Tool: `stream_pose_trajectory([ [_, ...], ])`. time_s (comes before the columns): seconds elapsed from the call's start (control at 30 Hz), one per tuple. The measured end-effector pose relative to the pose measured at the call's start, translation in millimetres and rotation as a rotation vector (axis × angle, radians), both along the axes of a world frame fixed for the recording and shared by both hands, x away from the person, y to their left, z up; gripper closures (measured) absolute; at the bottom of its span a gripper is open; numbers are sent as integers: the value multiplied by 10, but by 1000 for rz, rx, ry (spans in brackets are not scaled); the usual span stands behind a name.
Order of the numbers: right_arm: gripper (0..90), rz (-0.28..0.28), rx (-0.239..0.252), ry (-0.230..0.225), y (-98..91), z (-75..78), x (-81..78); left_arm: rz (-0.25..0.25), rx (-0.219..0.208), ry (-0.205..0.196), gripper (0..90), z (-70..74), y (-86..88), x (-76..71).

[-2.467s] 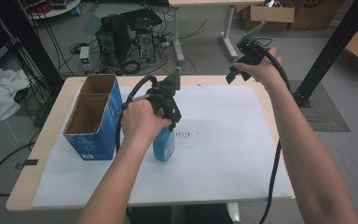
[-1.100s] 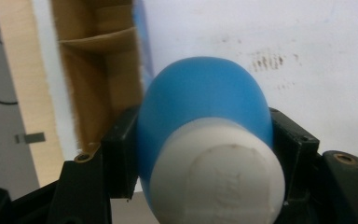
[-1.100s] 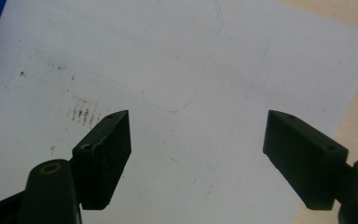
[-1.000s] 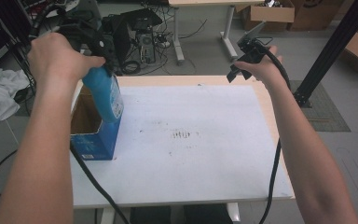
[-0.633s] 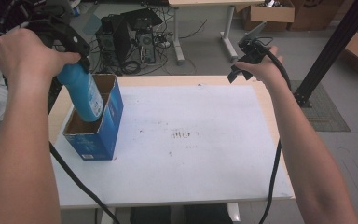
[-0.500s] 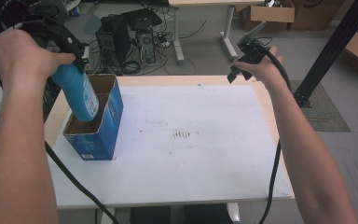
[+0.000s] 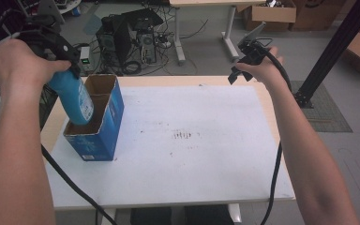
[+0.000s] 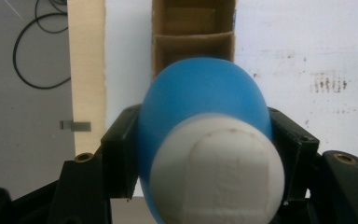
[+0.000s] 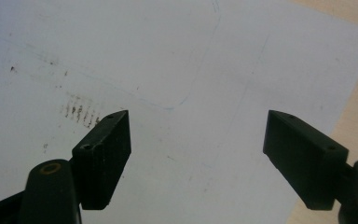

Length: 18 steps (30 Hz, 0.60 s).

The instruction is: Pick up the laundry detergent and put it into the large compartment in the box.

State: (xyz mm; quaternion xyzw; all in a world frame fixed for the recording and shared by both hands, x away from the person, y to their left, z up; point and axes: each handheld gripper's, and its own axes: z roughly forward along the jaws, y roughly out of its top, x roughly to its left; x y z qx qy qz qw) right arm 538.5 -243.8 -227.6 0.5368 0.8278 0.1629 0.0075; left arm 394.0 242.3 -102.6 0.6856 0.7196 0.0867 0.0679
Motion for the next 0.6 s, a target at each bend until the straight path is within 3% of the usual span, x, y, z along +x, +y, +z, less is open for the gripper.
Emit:
stream_pose_trajectory([
  [0.6, 234, 0, -9, 7, -33, -42, 5, 2, -20, 58, 382, -539, 66, 186],
])
